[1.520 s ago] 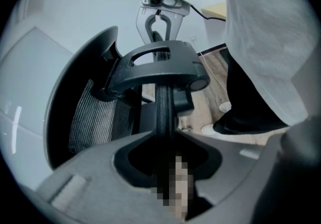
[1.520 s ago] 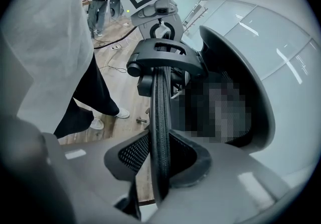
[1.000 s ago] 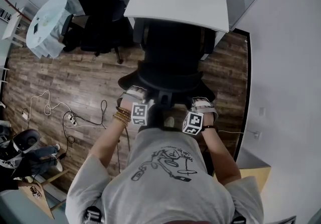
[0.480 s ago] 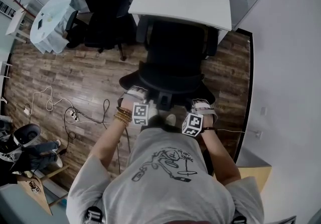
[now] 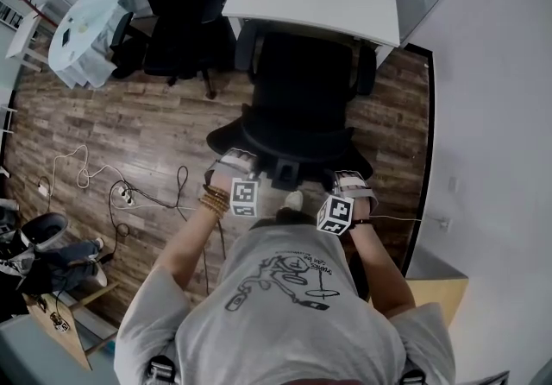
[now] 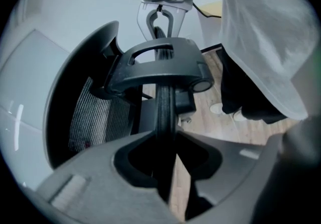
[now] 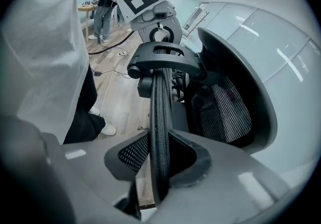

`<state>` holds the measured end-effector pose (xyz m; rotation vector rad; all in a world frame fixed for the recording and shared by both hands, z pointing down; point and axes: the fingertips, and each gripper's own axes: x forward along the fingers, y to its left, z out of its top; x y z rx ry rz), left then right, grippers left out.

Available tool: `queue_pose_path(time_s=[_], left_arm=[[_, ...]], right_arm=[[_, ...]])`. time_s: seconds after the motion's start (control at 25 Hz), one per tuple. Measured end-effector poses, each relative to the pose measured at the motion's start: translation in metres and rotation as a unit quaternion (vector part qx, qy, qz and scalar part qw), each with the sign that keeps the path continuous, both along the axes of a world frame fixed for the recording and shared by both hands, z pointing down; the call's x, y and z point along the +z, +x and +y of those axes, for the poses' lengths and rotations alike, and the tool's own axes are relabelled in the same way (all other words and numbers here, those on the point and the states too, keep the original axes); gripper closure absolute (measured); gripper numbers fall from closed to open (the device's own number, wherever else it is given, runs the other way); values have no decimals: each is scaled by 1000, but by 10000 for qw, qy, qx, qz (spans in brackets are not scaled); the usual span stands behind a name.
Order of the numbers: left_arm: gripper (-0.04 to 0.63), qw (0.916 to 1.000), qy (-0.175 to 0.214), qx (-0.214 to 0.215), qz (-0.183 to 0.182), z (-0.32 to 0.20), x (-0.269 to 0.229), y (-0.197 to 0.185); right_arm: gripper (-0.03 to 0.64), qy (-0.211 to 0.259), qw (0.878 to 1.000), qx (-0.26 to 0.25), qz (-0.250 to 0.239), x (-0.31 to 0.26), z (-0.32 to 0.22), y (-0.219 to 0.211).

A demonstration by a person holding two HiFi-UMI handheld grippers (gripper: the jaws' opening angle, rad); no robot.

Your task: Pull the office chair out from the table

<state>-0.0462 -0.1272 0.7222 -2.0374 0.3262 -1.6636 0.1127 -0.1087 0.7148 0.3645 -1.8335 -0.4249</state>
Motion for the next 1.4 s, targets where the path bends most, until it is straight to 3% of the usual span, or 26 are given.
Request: queue_pose_path(time_s=[1.4], left_arm=[[488, 9993, 8, 292, 214, 177, 5, -24]], right_arm=[[505, -13, 9986, 454, 276, 9, 182, -25]])
